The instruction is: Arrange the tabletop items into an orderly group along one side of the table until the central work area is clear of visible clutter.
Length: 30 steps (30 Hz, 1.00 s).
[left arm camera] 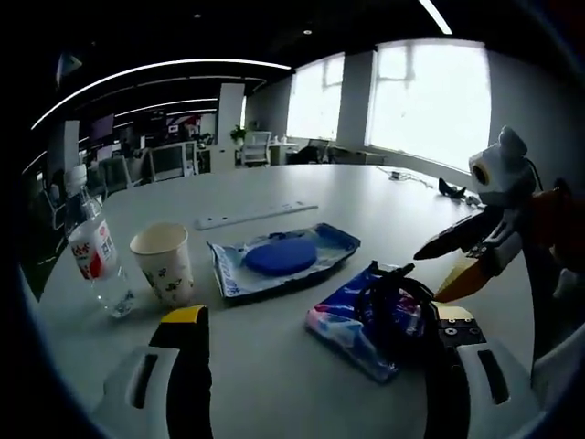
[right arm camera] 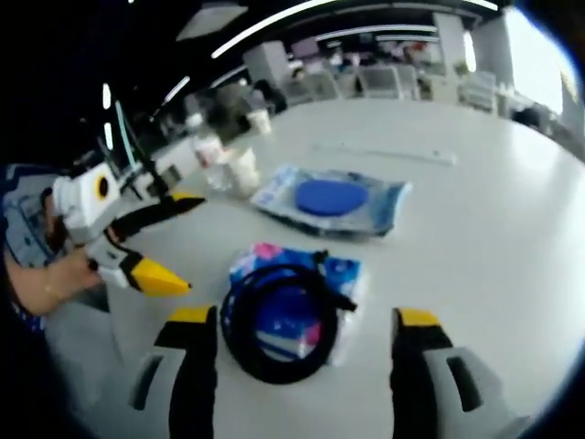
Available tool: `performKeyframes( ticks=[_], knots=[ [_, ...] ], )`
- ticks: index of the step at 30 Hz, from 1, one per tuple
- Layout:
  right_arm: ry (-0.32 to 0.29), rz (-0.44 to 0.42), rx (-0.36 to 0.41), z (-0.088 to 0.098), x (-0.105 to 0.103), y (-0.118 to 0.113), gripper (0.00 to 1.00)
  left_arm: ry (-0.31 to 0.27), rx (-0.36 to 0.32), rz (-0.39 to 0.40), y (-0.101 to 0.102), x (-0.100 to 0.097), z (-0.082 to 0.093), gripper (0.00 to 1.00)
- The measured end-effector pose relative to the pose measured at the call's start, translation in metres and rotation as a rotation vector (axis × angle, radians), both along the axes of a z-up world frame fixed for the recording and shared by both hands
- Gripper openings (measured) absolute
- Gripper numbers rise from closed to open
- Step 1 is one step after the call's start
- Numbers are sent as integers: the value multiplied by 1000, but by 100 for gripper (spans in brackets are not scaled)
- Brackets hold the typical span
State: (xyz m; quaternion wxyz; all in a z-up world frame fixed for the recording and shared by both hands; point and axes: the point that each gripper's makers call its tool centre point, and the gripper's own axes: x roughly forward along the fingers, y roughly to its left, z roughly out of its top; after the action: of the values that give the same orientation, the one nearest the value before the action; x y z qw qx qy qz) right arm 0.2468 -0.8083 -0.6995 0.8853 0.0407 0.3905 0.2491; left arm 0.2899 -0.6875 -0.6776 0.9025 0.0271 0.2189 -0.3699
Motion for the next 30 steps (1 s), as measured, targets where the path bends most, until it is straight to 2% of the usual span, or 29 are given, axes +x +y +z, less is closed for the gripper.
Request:
performKeyframes(
  ticks=[2, 7, 11, 17, 23, 27, 30],
  knots=[
    [6, -3, -9, -2, -2, 0, 73, 14, 5, 2, 0, -3, -4, 97],
    [31, -19, -43, -7, -10, -2, 52, 19, -2, 2, 0, -7, -5, 96],
    [75, -39, -53, -17, -15, -4, 44, 6, 3, -6, 0, -8, -4, 96],
    [98, -82, -45, -20, -19, -5, 30, 4, 8, -4, 3, -9, -2, 96],
    [108, -126, -49, -24, -18, -10, 21, 1, 7, -2, 6, -10, 0, 95],
    [131, -155, -53, -28, -18, -14, 18, 2, 4, -2, 7, -11, 0, 95],
    [130, -180, -68, -27, -17, -19, 11, 0, 6, -2, 8, -11, 1, 94]
  ],
)
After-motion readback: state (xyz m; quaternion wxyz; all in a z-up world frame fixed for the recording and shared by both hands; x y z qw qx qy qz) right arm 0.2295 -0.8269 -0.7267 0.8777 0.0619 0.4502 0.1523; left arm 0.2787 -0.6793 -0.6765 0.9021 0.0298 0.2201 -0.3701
